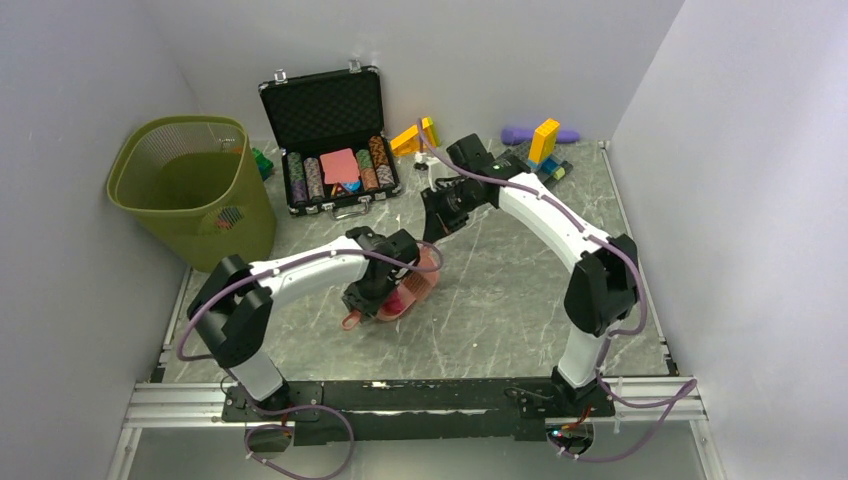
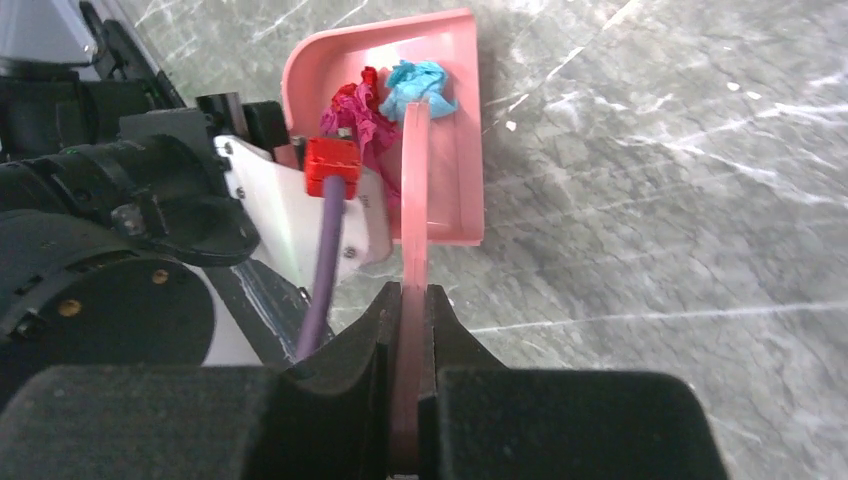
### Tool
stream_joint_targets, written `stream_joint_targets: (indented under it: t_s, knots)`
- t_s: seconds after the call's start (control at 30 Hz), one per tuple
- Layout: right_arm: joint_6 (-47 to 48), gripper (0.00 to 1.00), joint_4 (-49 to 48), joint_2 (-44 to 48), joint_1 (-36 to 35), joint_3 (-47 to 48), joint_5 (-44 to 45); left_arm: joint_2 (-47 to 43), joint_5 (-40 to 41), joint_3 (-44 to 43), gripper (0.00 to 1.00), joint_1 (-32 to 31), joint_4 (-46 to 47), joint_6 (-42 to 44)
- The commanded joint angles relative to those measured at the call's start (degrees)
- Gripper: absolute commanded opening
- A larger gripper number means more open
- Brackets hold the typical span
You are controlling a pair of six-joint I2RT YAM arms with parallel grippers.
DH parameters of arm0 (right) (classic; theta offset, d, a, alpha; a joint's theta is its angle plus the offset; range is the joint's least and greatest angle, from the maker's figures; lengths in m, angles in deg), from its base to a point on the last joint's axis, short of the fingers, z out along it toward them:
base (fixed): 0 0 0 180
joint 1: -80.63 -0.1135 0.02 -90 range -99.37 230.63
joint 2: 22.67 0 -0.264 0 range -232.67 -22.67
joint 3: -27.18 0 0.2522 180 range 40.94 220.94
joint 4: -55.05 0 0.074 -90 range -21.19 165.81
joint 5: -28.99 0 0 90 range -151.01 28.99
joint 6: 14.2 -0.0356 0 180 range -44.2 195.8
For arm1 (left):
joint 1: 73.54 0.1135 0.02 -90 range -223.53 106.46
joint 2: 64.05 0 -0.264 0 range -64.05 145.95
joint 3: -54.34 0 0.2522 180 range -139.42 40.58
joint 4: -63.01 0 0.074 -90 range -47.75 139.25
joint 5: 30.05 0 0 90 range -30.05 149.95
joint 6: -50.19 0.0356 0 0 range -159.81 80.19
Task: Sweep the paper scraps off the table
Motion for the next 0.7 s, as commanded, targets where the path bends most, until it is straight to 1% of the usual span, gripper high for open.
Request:
stream_joint_targets:
  t_s: [0.0, 0.1, 0.2, 0.27, 0.37, 0.5, 0.57, 0.67]
  knots:
    - [-5.36, 0.00, -1.06, 7.13, 0.77, -0.46, 9.45, -6.33, 4.38, 1.36, 0.00, -0.82, 2.77, -1.21]
    - [-8.13, 0.00, -2.77, 11.64, 2.37, -1.86, 16.56, -8.87, 5.18, 1.75, 0.00, -0.87, 3.30, -1.59]
    - [-10.35, 0.00, -5.42, 16.79, 3.72, -3.85, 25.76, -11.39, 5.83, 1.72, 0.00, -0.91, 3.53, -1.95]
    - [-11.75, 0.00, -8.64, 20.93, 4.27, -6.33, 32.35, -13.10, 6.02, 1.61, 0.00, -0.92, 3.93, -2.11]
    - [-13.85, 0.00, -14.02, 27.37, 4.86, -11.04, 38.83, -15.39, 6.22, 0.94, 0.00, -0.83, 3.50, -2.43]
    - [-16.57, 0.00, -18.62, 34.29, 5.31, -15.88, 44.96, -15.77, 7.87, -2.51, 0.00, 0.05, 0.46, -3.13]
    - [-17.25, 0.00, -19.59, 35.97, 5.41, -17.41, 46.60, -15.87, 8.37, -4.70, 0.00, 1.49, -1.31, -3.51]
    - [-17.71, 0.00, -20.12, 37.30, 5.59, -19.06, 47.37, -17.24, 6.63, -7.36, 0.00, 4.65, -1.92, -3.08]
